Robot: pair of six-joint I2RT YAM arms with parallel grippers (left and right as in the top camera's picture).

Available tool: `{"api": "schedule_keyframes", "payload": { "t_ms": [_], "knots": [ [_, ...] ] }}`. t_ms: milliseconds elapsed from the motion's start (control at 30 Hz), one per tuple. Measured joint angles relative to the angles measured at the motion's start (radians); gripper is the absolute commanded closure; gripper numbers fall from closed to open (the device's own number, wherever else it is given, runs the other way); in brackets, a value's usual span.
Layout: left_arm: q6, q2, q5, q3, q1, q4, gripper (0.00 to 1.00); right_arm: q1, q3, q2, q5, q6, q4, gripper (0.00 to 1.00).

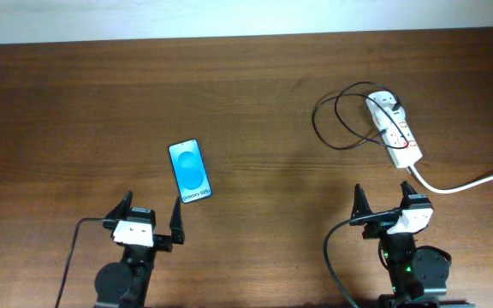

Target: Plug charger to phone and switch on socket

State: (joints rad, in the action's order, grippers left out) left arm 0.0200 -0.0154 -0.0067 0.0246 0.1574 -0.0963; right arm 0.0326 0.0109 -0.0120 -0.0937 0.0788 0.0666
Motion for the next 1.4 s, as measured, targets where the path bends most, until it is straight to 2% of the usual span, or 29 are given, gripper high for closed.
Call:
{"api": "schedule_keyframes", "payload": {
  "t_ms": [133, 233, 367, 600, 1100, 1400],
  "knots": [
    [0.000, 0.000, 0.004, 0.015, 0.000, -0.053, 0.01, 0.000, 0.000, 0.000, 0.000, 0.000, 0.000, 0.02],
    [-0.004, -0.001, 0.012, 0.111, 0.000, -0.260, 0.01, 0.000, 0.000, 0.000, 0.000, 0.000, 0.000, 0.02],
    [-0.021, -0.033, 0.020, 0.229, 0.000, -0.359, 0.01, 0.000, 0.000, 0.000, 0.000, 0.000, 0.000, 0.02],
    [-0.024, -0.219, 0.027, 0.491, 0.000, -0.491, 0.01, 0.000, 0.000, 0.000, 0.000, 0.000, 0.000, 0.02],
    [-0.024, -0.615, 0.034, 0.776, 0.000, -0.615, 0.01, 0.000, 0.000, 0.000, 0.000, 0.000, 0.000, 0.02],
    [-0.024, -0.649, 0.037, 0.791, 0.000, -0.623, 0.01, 0.000, 0.000, 0.000, 0.000, 0.000, 0.000, 0.01]
  ]
}}
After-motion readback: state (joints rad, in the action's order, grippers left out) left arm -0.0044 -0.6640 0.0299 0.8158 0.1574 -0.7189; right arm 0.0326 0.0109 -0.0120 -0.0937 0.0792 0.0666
